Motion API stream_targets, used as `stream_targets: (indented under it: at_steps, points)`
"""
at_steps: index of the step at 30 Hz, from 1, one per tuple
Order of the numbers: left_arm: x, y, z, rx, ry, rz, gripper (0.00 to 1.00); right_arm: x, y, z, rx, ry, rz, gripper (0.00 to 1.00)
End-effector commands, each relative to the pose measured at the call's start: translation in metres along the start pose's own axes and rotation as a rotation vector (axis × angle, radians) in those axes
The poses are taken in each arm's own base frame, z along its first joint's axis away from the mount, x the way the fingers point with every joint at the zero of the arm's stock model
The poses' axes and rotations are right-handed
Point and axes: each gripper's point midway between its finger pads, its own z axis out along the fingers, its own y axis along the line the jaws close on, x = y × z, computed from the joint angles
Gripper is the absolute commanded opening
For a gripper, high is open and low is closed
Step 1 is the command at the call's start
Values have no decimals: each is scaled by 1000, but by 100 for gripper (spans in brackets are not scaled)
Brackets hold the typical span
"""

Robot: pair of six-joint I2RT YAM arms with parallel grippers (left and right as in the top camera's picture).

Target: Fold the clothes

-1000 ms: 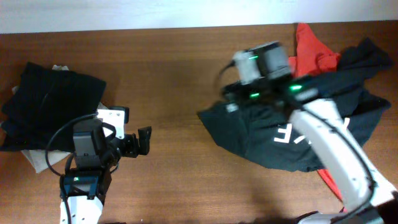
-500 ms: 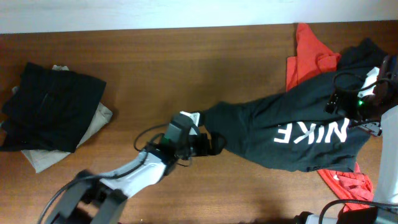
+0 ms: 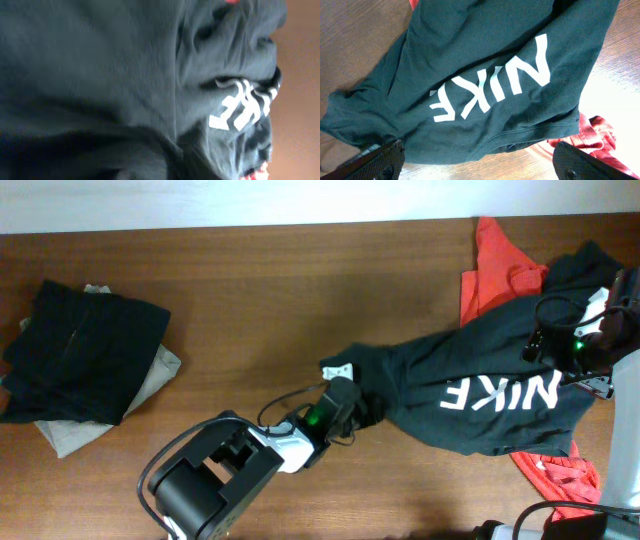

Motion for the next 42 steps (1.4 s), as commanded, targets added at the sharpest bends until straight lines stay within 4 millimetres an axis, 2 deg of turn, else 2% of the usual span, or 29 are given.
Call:
stream_targets:
  at_steps: [1, 3, 4, 5, 6, 7, 8, 9, 10, 11, 12, 13, 14, 16, 18, 19, 20, 21, 23, 26, 29, 33, 35, 38, 39, 42]
  points:
    - [-24, 7, 3, -29, -76, 14, 0, -1, 1, -6, -8, -18, 5, 99]
    - [-28, 3, 2, -6, -62, 79, 0, -1, 1, -6, -8, -18, 5, 99]
    - [-30, -7, -1, 49, -41, 145, 0, -1, 1, -6, -8, -18, 5, 99]
    - [-42, -26, -11, 131, -34, 185, 0, -1, 1, -6, -8, -18, 5, 99]
    - [-61, -49, -32, 222, -33, 190, 0, -1, 1, -6, -7, -18, 5, 99]
    - [-84, -72, -58, 308, -60, 207, 0, -1, 1, -6, -7, -16, 4, 99]
    - [-120, -102, -101, 407, -128, 244, 0, 0, 1, -6, -7, -13, -12, 99]
    - [-147, -122, -136, 462, -205, 280, 0, 0, 1, -5, -7, -12, -26, 94]
    - [-176, -139, -176, 496, -313, 316, 0, 0, 1, -3, -6, -5, -25, 91]
    - [-209, -151, -228, 508, -451, 347, 0, 2, 1, 1, -7, 9, -25, 90]
    - [-225, -147, -254, 486, -515, 344, 0, 3, 1, 4, -7, 19, -24, 86]
    - [-237, -135, -270, 446, -550, 320, 0, 4, 0, 6, -6, 29, -23, 82]
    - [-248, -107, -281, 363, -562, 250, 0, 4, 0, 10, -5, 41, -22, 73]
    - [-261, -12, -282, 32, -572, 135, 0, 6, 14, 20, -86, 83, -72, 64]
    - [-275, 43, -290, -235, -648, 155, 0, 9, 28, 32, -142, 123, -150, 61]
    - [-284, 60, -292, -322, -682, 183, 0, 13, 36, 41, -147, 156, -186, 58]
    - [-292, 66, -292, -358, -708, 207, 0, 17, 44, 49, -152, 188, -233, 57]
    - [-299, 70, -294, -375, -740, 214, 0, 24, 54, 58, -158, 229, -290, 56]
    - [-314, 62, -301, -352, -795, 237, 0, 39, 70, 76, -164, 314, -382, 56]
    - [-342, 37, -332, -340, -870, 256, 0, 68, 91, 101, -172, 458, -515, 56]
    - [-356, 21, -350, -340, -896, 259, 0, 92, 112, 118, -182, 541, -648, 54]
    - [-356, 23, -352, -350, -891, 251, 0, 119, 132, 143, -148, 623, -820, 54]
    - [-354, 27, -350, -365, -879, 239, 0, 135, 140, 149, -144, 668, -873, 51]
    - [-354, 28, -350, -365, -879, 238, 0, 158, 153, 149, -167, 704, -992, 51]
    - [-354, 28, -349, -366, -876, 237, 0, 163, 160, 154, -158, 685, -1050, 52]
    - [-353, 30, -348, -370, -869, 233, 0, 149, 162, 184, -62, 549, -1018, 51]
